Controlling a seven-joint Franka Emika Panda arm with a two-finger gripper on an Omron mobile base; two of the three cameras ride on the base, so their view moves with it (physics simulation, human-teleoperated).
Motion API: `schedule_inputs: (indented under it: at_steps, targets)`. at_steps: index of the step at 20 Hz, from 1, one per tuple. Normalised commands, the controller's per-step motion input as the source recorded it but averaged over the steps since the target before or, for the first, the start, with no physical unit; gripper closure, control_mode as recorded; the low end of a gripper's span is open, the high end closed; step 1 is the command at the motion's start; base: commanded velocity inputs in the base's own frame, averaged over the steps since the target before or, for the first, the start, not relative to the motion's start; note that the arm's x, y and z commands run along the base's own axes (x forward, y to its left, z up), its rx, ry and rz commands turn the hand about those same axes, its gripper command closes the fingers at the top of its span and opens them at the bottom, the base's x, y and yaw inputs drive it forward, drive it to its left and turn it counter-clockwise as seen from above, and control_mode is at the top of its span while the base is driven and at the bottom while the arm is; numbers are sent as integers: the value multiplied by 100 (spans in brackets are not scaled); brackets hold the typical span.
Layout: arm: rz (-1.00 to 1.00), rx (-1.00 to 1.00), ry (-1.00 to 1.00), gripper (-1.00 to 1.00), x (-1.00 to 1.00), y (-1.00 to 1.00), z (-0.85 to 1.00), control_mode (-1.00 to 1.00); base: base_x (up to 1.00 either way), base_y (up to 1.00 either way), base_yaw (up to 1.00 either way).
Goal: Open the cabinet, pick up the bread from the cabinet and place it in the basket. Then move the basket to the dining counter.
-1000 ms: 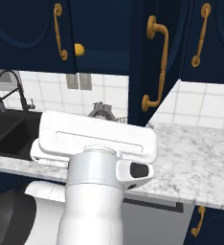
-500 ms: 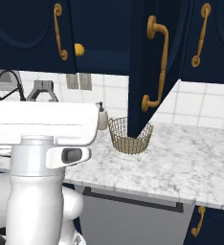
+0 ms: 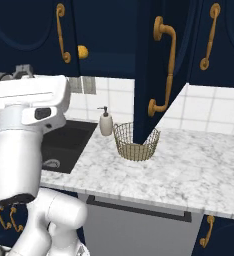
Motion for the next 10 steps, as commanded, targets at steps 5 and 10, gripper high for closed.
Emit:
schedule_inputs:
  at_steps: [5,10]
  targets:
    - [0,-11,38,100,61,79,-9,-100,0,0,0]
    - [0,-1,32,100,78,46,0,-100,0,0,0]
